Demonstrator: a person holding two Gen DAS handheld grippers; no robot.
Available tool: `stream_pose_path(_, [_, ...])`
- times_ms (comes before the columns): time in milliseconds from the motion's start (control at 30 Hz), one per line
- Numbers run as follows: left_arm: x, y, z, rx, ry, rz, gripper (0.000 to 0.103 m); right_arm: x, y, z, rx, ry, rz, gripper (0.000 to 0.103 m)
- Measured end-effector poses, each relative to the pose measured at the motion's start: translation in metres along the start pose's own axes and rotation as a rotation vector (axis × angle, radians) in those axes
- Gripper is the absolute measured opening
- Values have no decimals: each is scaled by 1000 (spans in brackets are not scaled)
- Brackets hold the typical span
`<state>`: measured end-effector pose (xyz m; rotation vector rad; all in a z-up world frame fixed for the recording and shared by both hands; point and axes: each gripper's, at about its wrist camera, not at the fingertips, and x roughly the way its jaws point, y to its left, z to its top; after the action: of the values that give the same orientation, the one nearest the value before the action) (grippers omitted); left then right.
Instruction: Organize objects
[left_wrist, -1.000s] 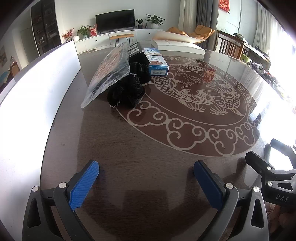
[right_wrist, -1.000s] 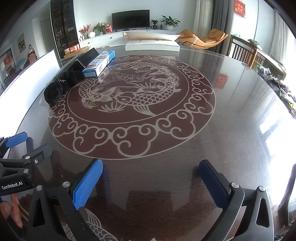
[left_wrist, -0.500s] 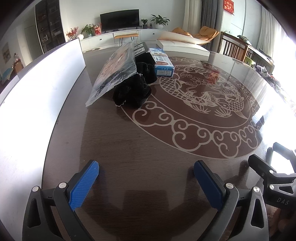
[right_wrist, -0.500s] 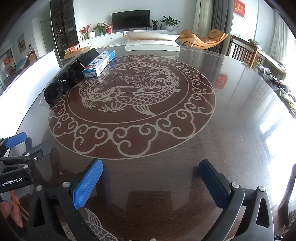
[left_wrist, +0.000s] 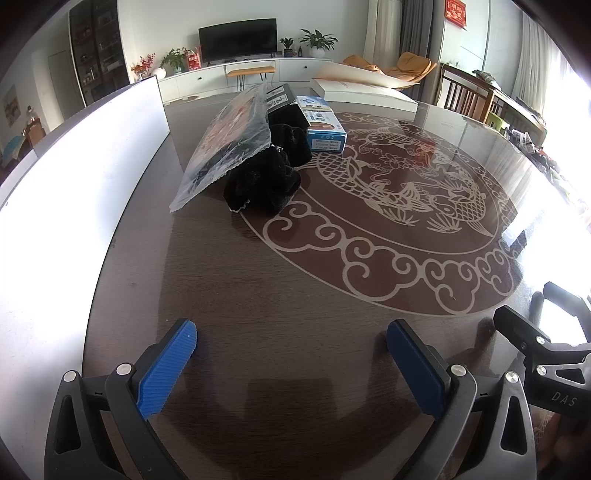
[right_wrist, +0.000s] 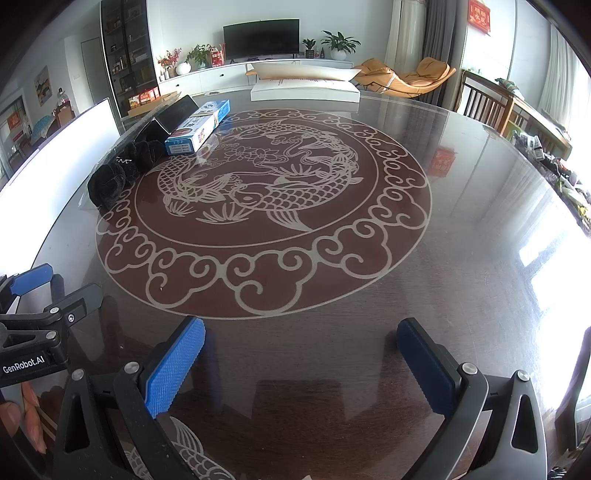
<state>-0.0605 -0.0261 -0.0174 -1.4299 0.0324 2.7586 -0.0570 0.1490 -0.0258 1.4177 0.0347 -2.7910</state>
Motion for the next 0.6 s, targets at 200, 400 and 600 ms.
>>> stream_pose_path(200, [0, 0, 1, 0, 2, -1, 103, 0, 0, 0, 0, 0, 0, 103])
stream_pose_path(400, [-25, 1, 37, -46, -129, 43, 102, 0, 0, 0, 0, 0, 0, 103])
stream_pose_path(600, [-7, 13, 123, -79, -194, 130, 102, 0, 0, 0, 0, 0, 0, 103])
